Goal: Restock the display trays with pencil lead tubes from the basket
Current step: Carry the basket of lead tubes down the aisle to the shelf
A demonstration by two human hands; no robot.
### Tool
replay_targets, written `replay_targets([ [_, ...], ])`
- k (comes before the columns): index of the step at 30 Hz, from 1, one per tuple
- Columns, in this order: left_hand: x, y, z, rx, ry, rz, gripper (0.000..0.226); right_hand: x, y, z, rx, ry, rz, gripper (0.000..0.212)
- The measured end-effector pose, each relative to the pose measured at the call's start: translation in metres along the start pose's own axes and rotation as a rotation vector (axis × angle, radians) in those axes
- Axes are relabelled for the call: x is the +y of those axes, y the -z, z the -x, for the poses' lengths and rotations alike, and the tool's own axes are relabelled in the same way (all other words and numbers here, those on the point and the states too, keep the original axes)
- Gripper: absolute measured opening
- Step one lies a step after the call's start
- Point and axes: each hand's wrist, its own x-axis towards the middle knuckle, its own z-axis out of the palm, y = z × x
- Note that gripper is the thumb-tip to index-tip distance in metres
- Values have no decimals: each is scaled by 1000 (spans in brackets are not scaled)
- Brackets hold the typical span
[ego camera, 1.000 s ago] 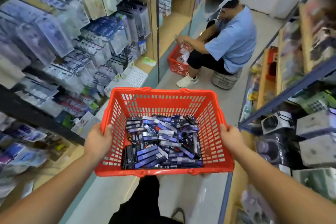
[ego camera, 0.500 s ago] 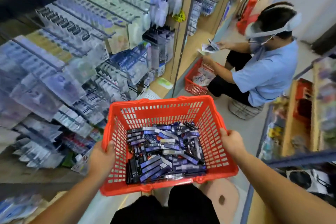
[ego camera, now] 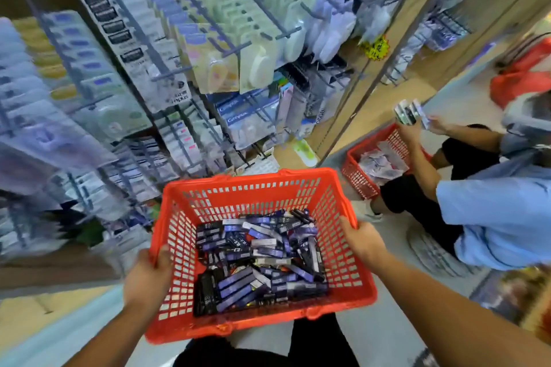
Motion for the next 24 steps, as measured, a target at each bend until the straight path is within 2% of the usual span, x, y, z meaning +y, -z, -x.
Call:
replay_targets([
  [5, -3, -60, 27, 50, 198, 12, 41, 21, 6, -104, -163, 76, 99, 78],
  [10, -25, -102, 42, 41, 309, -34, 44, 15, -3, -128, -206, 96, 215, 69],
  [12, -49, -119, 39, 20, 353, -43, 49, 23, -20, -136, -223, 110, 253, 76],
  [14, -79, -140, 32, 11, 381, -81, 54, 37, -47, -144, -225, 126, 275, 78],
  [18, -150, -189, 6, 18, 420, -67, 56, 63, -120, -159, -236, 124, 280, 59],
  [22, -232, -250, -10, 21, 500, -10, 60, 118, -212, -203, -219, 110, 249, 80],
  [24, -273, -283, -20, 45, 530, 10, 60, 145, -254, -226, -236, 111, 248, 59],
])
